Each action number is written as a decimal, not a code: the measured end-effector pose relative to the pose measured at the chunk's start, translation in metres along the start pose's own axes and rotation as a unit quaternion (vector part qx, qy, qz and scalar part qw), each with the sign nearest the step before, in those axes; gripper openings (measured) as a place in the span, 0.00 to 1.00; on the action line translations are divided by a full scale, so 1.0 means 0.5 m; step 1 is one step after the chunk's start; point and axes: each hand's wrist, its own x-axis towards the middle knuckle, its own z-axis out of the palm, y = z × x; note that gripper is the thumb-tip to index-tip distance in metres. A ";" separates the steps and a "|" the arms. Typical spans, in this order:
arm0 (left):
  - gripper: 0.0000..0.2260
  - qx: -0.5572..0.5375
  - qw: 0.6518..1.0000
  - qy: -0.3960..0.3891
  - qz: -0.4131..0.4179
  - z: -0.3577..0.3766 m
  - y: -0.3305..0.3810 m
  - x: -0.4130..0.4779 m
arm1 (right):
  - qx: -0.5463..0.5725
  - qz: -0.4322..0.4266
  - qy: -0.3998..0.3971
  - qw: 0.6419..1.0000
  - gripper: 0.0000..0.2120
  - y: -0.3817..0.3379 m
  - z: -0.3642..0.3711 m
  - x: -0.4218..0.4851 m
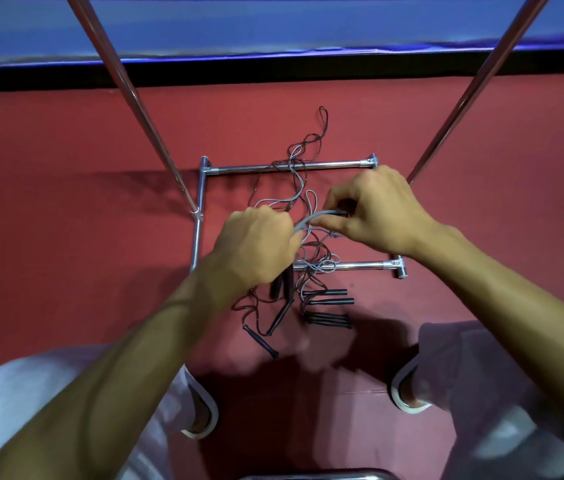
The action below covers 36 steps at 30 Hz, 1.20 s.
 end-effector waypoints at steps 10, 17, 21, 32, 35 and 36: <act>0.23 -0.622 0.757 -0.200 -0.006 -0.068 -0.063 0.013 | 0.330 0.069 -0.063 0.939 0.11 0.036 -0.045 0.018; 0.12 -0.796 0.595 -0.040 -0.103 -0.061 -0.059 0.025 | 0.411 0.116 -0.007 0.904 0.07 0.015 -0.006 0.016; 0.17 -0.760 0.608 0.096 -0.206 -0.031 -0.048 0.049 | 0.483 0.203 -0.036 0.851 0.11 -0.044 0.041 0.024; 0.11 -0.287 0.875 0.362 -0.143 -0.005 -0.052 0.039 | 0.678 0.373 -0.188 0.605 0.13 -0.126 0.067 0.016; 0.15 -0.143 0.914 0.326 -0.196 0.030 -0.060 0.047 | 0.463 0.298 -0.197 0.811 0.09 -0.099 0.063 0.010; 0.16 -0.079 0.920 0.323 -0.206 0.037 -0.051 0.040 | 0.325 0.246 -0.175 0.896 0.06 -0.086 0.063 0.005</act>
